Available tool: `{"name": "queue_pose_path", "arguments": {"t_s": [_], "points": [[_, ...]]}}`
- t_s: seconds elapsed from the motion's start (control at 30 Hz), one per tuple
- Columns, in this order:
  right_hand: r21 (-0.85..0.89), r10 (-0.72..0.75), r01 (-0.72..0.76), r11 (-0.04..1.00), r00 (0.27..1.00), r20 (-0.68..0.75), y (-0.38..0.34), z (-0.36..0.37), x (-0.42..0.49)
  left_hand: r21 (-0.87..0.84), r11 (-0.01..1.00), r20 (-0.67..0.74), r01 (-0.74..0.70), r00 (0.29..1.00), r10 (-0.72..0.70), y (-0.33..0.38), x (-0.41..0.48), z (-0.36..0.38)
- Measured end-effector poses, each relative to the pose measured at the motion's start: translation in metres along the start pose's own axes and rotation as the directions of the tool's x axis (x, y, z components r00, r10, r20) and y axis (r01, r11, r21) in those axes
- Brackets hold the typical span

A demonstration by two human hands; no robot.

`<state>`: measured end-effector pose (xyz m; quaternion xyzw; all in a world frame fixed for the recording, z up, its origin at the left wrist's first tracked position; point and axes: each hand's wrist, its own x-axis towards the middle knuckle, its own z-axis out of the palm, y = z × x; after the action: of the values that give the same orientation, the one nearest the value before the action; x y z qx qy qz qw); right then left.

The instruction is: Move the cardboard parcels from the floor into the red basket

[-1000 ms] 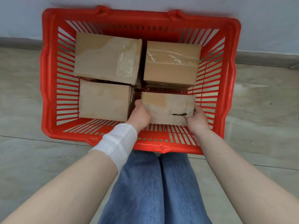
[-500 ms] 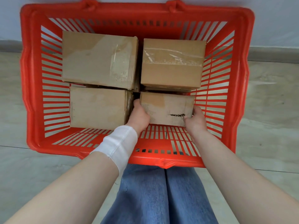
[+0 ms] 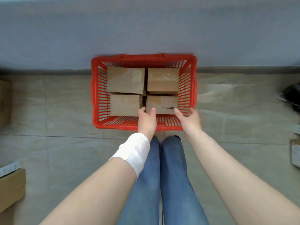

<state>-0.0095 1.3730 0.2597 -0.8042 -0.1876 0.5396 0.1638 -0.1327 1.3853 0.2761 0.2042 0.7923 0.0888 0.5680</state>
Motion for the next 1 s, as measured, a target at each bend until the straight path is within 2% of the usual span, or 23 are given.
{"name": "queue_pose_path", "arguments": {"t_s": [0.17, 0.27, 0.37, 0.6, 0.73, 1.0], "points": [[0.049, 0.001, -0.005, 0.999, 0.997, 0.081, -0.046, -0.072, -0.148, -0.150, 0.989, 0.053, -0.016, 0.998, 0.024, 0.013, -0.148, -0.043], [0.092, -0.044, 0.035, 0.995, 0.994, 0.103, -0.051, -0.093, -0.213, -0.213, 0.977, 0.124, -0.021, 0.991, 0.048, 0.015, -0.207, -0.059], [0.189, -0.066, 0.047, 0.981, 0.993, 0.094, -0.046, -0.100, -0.266, -0.244, 0.966, 0.134, -0.081, 0.984, 0.116, 0.011, -0.247, -0.073], [0.429, -0.070, 0.049, 0.902, 0.997, 0.033, -0.004, -0.084, -0.358, -0.174, 0.966, 0.234, -0.193, 0.945, 0.231, -0.029, -0.313, -0.106], [0.531, -0.049, 0.041, 0.846, 0.999, 0.001, 0.027, -0.085, -0.396, -0.167, 0.964, 0.299, -0.208, 0.921, 0.251, -0.054, -0.348, -0.115], [0.689, -0.032, 0.119, 0.715, 0.990, -0.137, 0.113, -0.134, -0.460, -0.080, 0.938, 0.422, -0.338, 0.841, 0.340, -0.113, -0.418, -0.077]]}}
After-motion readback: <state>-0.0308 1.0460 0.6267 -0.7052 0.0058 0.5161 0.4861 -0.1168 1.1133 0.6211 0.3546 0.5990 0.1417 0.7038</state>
